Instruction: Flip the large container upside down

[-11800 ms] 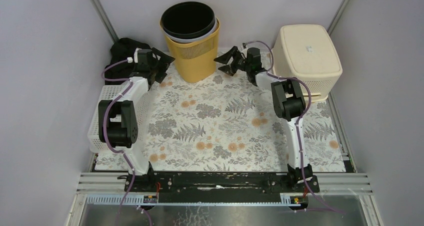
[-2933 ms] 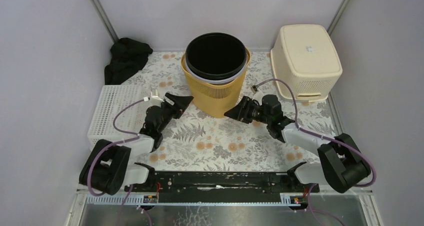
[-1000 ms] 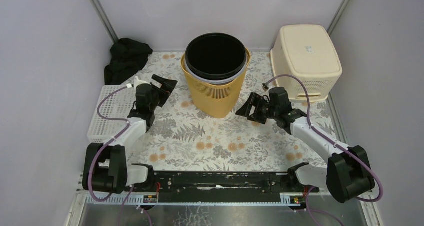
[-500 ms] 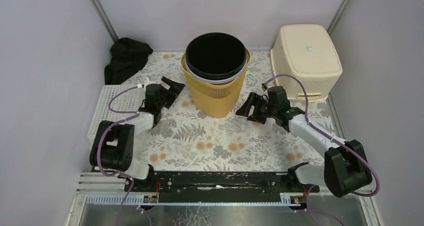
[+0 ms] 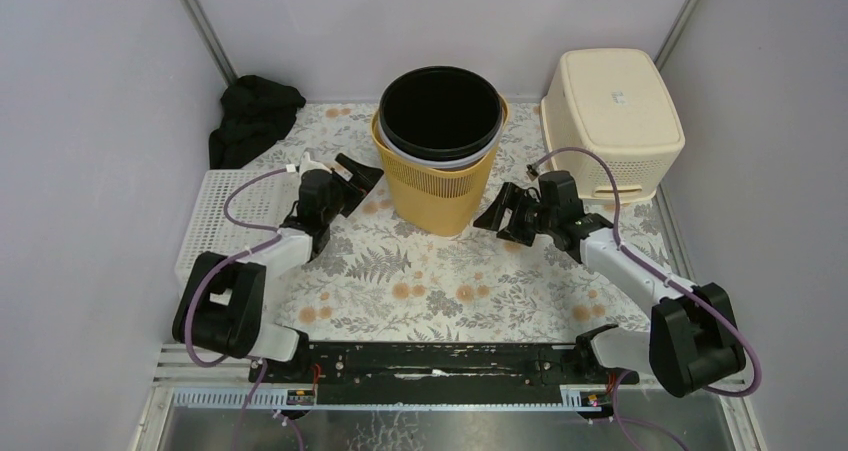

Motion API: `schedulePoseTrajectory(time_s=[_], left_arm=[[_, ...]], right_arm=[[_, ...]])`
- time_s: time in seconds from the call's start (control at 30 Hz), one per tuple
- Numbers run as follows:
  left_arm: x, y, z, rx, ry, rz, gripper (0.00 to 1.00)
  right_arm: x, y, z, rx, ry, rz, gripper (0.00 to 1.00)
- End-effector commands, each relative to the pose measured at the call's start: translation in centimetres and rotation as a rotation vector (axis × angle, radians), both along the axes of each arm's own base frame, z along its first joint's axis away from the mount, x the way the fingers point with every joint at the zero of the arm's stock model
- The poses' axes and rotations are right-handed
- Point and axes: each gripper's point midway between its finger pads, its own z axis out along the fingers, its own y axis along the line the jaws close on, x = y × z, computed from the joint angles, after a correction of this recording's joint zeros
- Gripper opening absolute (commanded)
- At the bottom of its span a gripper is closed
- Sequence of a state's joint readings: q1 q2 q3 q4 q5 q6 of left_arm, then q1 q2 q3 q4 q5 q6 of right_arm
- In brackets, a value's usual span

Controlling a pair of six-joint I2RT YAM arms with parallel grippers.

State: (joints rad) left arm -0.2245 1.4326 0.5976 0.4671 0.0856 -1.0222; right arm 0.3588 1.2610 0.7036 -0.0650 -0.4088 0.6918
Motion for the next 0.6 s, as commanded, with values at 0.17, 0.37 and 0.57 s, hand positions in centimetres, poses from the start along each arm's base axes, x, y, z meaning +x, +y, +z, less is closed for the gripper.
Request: schedulePoseTrajectory(time_s=[0.17, 0.37, 0.57], left_arm=[[-2.3, -5.5, 3.8, 0.010, -0.097, -0.139, 0.99], [-4.9, -8.9, 4.2, 0.020, -0.098, -0.219, 0.99], [-5.8, -7.4, 4.6, 0.084, -0.105, -0.187, 1.00]], right_arm=[[1.5, -3.2, 4.7, -0.023, -0.111, -0.127, 0.83], [1.8, -6.2, 7.2, -0.080, -0.151, -0.235, 0.83], [1.7, -8.2, 10.2, -0.171, -0.221, -0.284, 0.84]])
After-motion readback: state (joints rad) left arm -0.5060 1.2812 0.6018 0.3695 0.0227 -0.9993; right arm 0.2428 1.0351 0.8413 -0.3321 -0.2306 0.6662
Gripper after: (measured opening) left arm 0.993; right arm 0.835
